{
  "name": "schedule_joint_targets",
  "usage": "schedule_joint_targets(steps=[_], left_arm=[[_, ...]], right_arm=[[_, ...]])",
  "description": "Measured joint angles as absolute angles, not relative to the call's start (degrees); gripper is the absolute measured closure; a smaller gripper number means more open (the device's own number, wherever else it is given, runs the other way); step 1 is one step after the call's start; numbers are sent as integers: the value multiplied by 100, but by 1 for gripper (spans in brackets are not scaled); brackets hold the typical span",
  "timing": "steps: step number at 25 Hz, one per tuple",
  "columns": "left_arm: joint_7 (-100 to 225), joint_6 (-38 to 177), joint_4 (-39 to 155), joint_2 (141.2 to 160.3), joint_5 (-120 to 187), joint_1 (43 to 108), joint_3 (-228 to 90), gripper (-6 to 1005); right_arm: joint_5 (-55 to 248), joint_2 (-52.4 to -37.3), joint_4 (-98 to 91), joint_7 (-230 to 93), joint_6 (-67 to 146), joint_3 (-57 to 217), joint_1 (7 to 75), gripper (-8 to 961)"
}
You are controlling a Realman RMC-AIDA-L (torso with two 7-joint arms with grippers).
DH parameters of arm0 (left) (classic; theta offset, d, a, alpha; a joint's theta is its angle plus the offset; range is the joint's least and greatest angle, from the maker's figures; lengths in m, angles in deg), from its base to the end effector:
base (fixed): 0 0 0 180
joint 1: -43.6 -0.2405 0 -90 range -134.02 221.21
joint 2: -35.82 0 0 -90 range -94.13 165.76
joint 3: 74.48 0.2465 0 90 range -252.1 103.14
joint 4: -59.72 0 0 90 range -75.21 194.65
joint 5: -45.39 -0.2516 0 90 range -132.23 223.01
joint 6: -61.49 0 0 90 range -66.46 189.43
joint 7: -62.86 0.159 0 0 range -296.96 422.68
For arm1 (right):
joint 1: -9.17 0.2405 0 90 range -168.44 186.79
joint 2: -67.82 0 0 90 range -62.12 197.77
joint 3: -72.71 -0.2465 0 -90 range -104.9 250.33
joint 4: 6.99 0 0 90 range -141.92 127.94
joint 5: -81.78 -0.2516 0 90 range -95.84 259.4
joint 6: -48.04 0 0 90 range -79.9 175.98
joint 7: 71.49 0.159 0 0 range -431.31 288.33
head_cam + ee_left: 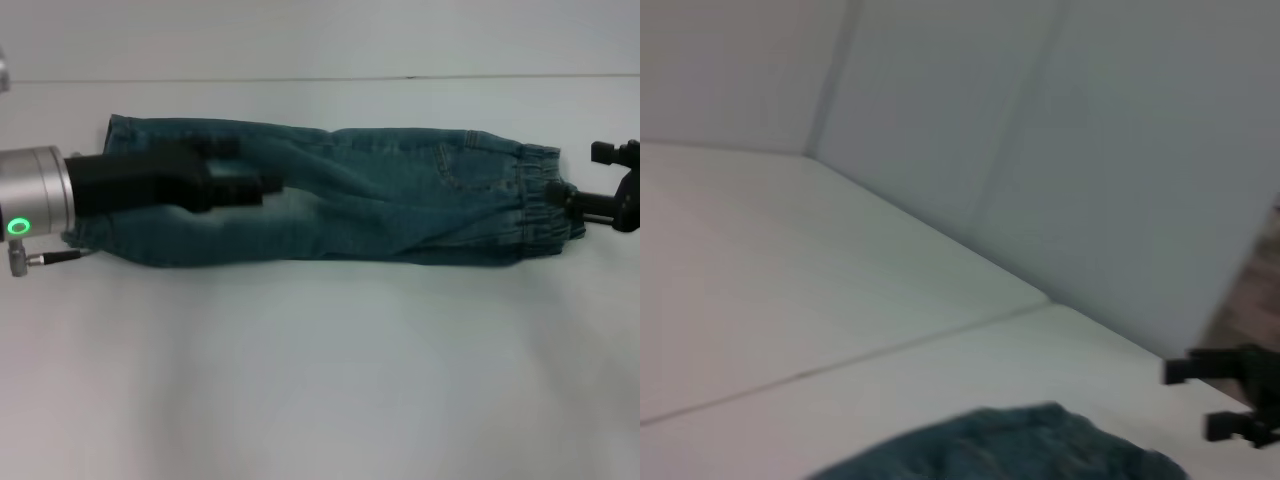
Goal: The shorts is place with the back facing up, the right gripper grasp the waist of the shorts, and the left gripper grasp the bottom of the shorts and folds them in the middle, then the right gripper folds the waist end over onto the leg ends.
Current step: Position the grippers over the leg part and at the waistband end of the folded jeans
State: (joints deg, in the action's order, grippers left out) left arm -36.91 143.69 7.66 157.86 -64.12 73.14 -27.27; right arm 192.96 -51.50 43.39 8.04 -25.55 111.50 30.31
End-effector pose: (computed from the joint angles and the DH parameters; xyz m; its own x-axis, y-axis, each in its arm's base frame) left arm -0.2274 0.3992 0.0117 0.7098 0.4354 0.5537 0.5991 -0.7866 -0.1496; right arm 0.3332 0.3775 0.0601 0.8248 -0.3126 -0.4712 -0.5467 -0.6534 -0.5236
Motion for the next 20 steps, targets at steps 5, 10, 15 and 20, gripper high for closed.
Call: schedule_joint_targets(steps=[5,10,15,20], left_arm=[[-3648,15077,980,15627,-6796,7565,-2747,67],[-3730,15248,987,15603,-7106,7614,-2765,70],[-3846,15224,980,15604,-7280,7609,-2776,72],[-3897,15197,970,15605,-7345,7602,-2781,74]], right_arm=[[18955,-5147,3767,183,-2604,11025,2860,26],[18915,-5161,3397,-340,-2921,10721,2722,27],[18904,-5212,3236,-635,-3067,10638,2489,28],[18762,-5222,2800,-1060,-2746,10349,2404,29]])
